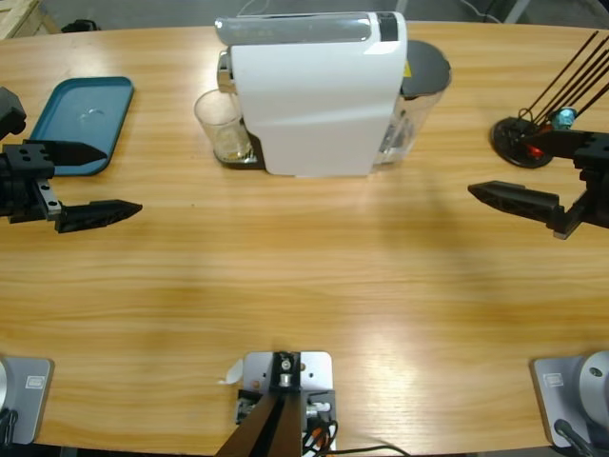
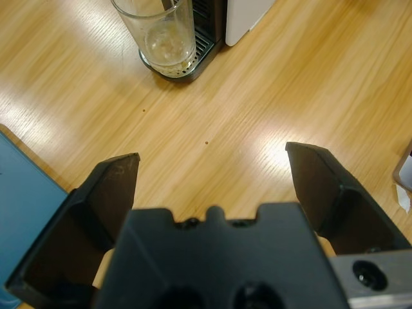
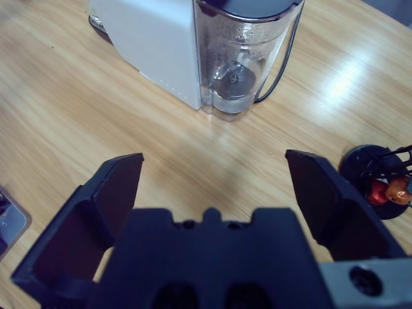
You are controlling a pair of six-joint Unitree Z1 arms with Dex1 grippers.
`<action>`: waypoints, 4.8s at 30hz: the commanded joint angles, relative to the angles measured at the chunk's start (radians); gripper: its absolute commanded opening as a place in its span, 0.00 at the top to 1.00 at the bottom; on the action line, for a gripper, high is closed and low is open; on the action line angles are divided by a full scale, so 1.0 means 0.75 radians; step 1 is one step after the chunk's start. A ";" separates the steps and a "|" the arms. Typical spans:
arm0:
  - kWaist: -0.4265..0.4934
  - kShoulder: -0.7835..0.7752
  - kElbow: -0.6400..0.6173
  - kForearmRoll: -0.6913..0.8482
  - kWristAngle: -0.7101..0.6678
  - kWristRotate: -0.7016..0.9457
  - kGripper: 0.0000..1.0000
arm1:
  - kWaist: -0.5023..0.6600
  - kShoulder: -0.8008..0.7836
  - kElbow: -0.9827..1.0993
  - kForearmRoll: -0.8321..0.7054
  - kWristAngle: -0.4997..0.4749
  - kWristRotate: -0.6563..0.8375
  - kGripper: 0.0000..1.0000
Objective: Pour coffee
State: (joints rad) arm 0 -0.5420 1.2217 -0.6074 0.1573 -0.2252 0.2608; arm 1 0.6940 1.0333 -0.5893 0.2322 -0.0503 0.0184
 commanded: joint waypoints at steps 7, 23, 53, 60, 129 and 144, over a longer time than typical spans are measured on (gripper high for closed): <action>-0.012 0.031 0.045 -0.013 0.020 -0.016 0.01 | 0.017 -0.005 0.045 -0.022 0.057 -0.004 0.00; -0.014 0.026 0.057 -0.013 0.020 -0.022 0.01 | 0.017 0.048 0.064 -0.074 0.078 -0.002 0.00; -0.014 0.009 0.068 -0.013 0.045 -0.032 0.01 | 0.018 0.042 0.068 -0.074 0.079 0.012 0.00; -0.014 0.012 0.069 -0.012 0.047 -0.037 0.01 | 0.017 0.055 0.068 -0.074 0.079 0.012 0.00; -0.014 0.070 0.061 -0.026 0.045 -0.055 0.01 | 0.017 0.102 0.099 -0.142 0.079 0.012 0.00; -0.014 0.083 0.059 -0.039 0.045 -0.055 0.01 | 0.017 0.107 0.101 -0.146 0.077 0.012 0.00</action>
State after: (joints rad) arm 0 -0.5427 1.2515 -0.5911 0.1420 -0.2015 0.2246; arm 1 0.6942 1.0955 -0.5453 0.1368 -0.0021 0.0184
